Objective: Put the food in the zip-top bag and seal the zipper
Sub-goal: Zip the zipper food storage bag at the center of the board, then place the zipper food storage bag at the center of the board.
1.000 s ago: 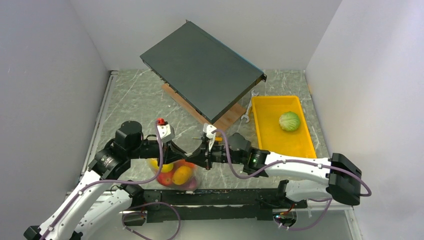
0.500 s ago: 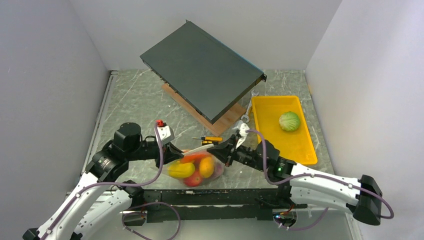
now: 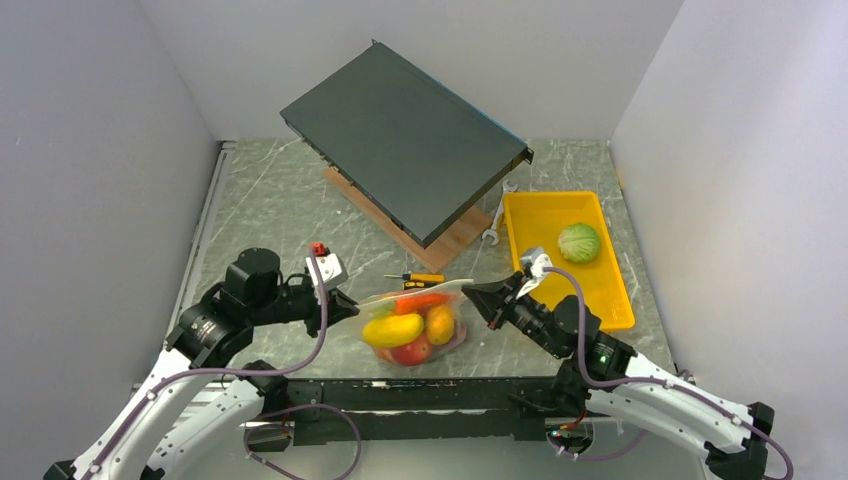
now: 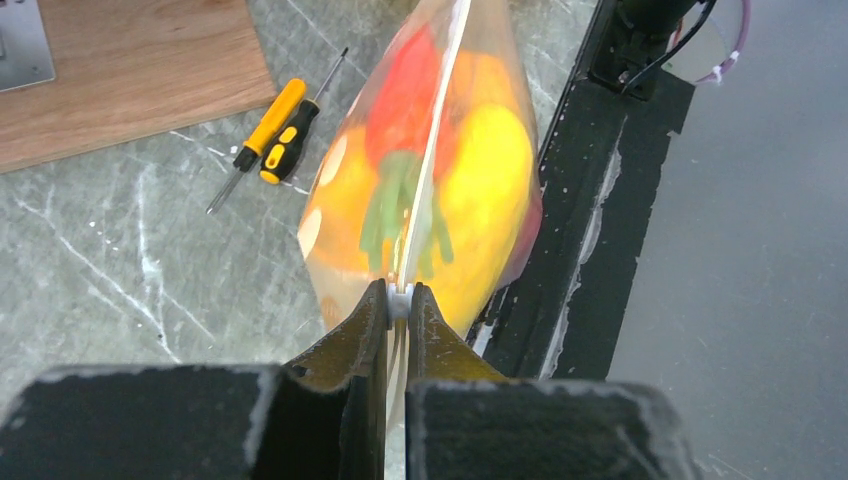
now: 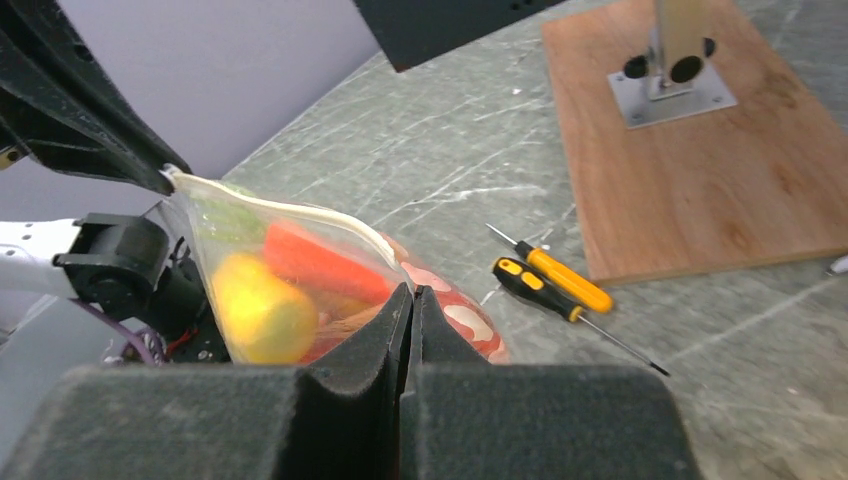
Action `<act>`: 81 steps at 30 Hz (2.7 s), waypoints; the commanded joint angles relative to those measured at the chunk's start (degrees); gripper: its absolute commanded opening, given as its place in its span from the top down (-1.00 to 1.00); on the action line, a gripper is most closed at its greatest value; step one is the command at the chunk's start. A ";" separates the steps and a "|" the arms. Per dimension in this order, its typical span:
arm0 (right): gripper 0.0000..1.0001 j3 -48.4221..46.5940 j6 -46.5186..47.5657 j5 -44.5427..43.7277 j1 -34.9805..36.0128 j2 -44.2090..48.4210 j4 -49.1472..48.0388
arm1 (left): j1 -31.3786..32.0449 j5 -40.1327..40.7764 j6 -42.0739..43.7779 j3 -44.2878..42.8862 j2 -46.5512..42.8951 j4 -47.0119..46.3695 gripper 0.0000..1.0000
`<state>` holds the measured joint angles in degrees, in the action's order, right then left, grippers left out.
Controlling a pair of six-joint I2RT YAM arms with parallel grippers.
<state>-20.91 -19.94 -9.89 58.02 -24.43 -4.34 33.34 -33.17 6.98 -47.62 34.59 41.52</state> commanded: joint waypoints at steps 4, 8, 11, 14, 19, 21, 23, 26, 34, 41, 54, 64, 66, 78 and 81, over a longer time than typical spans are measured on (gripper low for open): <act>1.00 -0.27 -0.88 -9.94 -1.06 8.62 8.88 | -0.41 6.06 2.82 -2.33 -1.56 3.88 1.00; 1.00 -0.53 -0.56 -10.19 -1.06 10.06 10.33 | -0.39 7.71 3.38 -2.56 -1.26 5.17 1.00; 1.00 -0.45 -0.24 -9.34 -1.04 9.83 10.14 | -0.39 9.04 3.56 -2.57 -1.49 5.41 1.00; 1.00 -0.70 0.20 -8.46 -1.04 8.05 9.51 | -0.42 11.22 3.56 -2.45 -1.75 5.39 1.00; 1.00 -2.01 2.38 -5.58 -1.00 4.45 6.65 | -0.39 14.19 2.45 -2.49 -1.84 5.13 0.87; 1.00 -4.87 3.24 -2.54 -0.99 0.34 5.90 | -0.38 16.04 0.64 -3.43 -1.56 5.46 0.44; 1.00 -6.98 3.69 0.31 -0.44 -4.56 3.08 | -0.45 16.91 -1.46 -4.50 -1.60 5.73 0.03; 1.00 -11.47 5.07 0.96 2.55 -10.87 -0.13 | -0.45 19.18 -6.29 -7.13 -2.99 6.44 -0.34; 1.00 -29.27 15.88 -12.99 24.24 -30.84 -2.47 | -0.46 37.69 -36.18 -21.45 -10.23 17.77 -0.60; 1.00 -48.90 19.33 -14.43 24.88 -48.59 -0.08 | -0.35 43.78 -48.16 -26.79 -19.51 21.99 -0.66; 1.00 -74.52 40.10 -6.17 13.53 -73.97 0.11 | 0.06 45.47 -51.86 -31.82 -25.49 24.95 -0.62; 1.00 -88.78 46.21 -6.02 23.40 -99.77 2.01 | 0.00 47.35 -51.70 -41.17 -23.50 29.37 -0.60; 1.00 -89.14 44.94 -6.35 25.16 -103.23 1.55 | -0.01 48.17 -52.05 -41.55 -24.15 29.87 -0.61; 0.11 -87.65 26.82 -4.46 26.06 -102.73 7.20 | 0.06 47.95 -53.04 -35.67 -27.73 26.64 -0.62; -0.02 -87.48 25.20 -4.22 25.32 -97.89 10.35 | 0.12 47.52 -52.54 -35.84 -26.85 26.27 -0.64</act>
<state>-107.28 10.13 -14.41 84.03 -132.11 3.14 33.26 14.72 -45.19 -83.24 6.83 69.56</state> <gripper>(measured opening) 0.474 0.813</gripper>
